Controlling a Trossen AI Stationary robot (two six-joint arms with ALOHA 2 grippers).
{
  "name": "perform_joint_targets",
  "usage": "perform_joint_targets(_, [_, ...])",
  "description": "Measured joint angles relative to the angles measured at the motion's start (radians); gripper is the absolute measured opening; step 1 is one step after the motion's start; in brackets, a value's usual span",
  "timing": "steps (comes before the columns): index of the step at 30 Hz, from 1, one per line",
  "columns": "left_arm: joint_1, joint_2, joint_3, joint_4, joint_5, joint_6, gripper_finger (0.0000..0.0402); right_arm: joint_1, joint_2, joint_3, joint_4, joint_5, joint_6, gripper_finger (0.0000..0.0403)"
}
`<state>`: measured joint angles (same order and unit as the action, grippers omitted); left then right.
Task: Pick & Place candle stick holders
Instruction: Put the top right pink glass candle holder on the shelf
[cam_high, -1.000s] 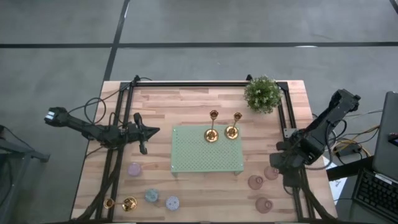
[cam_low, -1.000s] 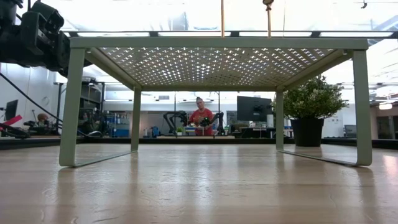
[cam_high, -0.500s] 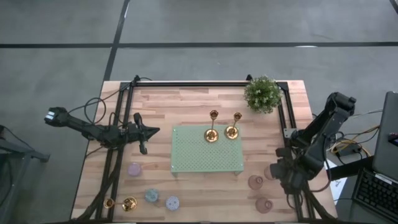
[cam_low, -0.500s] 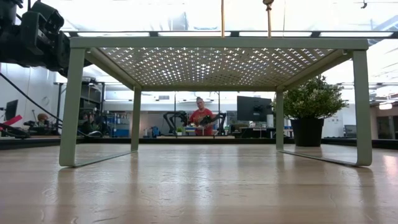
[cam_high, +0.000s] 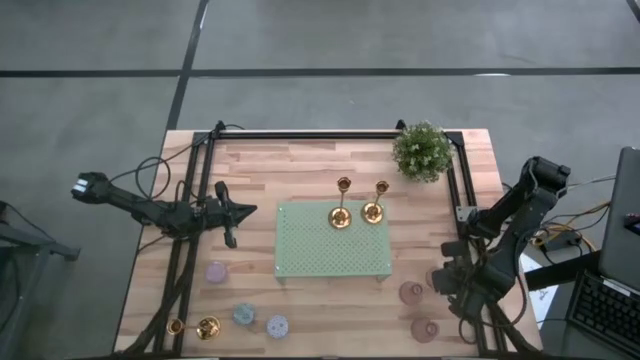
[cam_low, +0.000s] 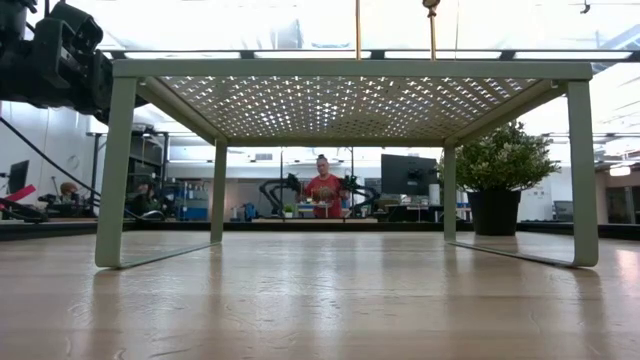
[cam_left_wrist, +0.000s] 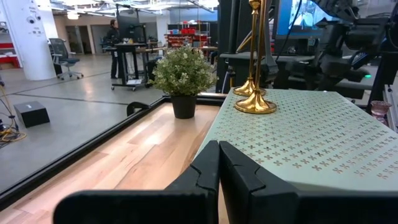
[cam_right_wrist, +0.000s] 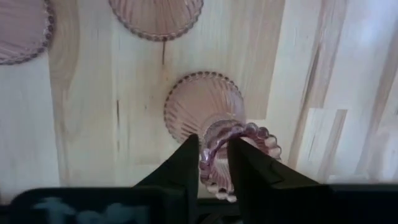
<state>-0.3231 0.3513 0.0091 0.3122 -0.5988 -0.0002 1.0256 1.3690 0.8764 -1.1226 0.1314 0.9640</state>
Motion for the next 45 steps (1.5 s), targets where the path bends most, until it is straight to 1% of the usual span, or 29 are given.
perform_joint_targets(5, [0.000, 0.000, 0.000, 0.000, 0.000, 0.000, 0.0013, 0.000, 0.009, 0.020, -0.021, 0.013, -0.020, 0.0023])
perform_joint_targets(8, [0.000, 0.000, 0.000, 0.000, 0.000, 0.000, 0.0013, 0.000, 0.008, 0.061, -0.051, 0.050, -0.021, 0.0023])
perform_joint_targets(16, [0.000, 0.000, 0.000, -0.002, 0.000, 0.000, 0.0013, -0.003, 0.006, 0.230, -0.307, 0.134, -0.056, 0.0024])
perform_joint_targets(22, [0.000, 0.000, 0.000, -0.002, 0.000, 0.000, 0.0013, -0.037, 0.006, 0.367, -0.419, 0.188, -0.122, 0.0023])
perform_joint_targets(25, [0.000, 0.000, 0.000, -0.002, 0.000, 0.000, 0.0013, -0.066, 0.007, 0.418, -0.420, 0.218, -0.201, 0.0023])
perform_joint_targets(37, [0.000, 0.000, 0.000, -0.008, 0.000, 0.000, 0.0013, -0.232, 0.008, 0.552, -0.445, 0.235, -0.540, 0.0023])
perform_joint_targets(45, [0.000, 0.000, 0.000, -0.010, 0.000, 0.000, 0.0013, -0.327, 0.090, 0.635, -0.439, 0.268, -0.852, 0.0023])
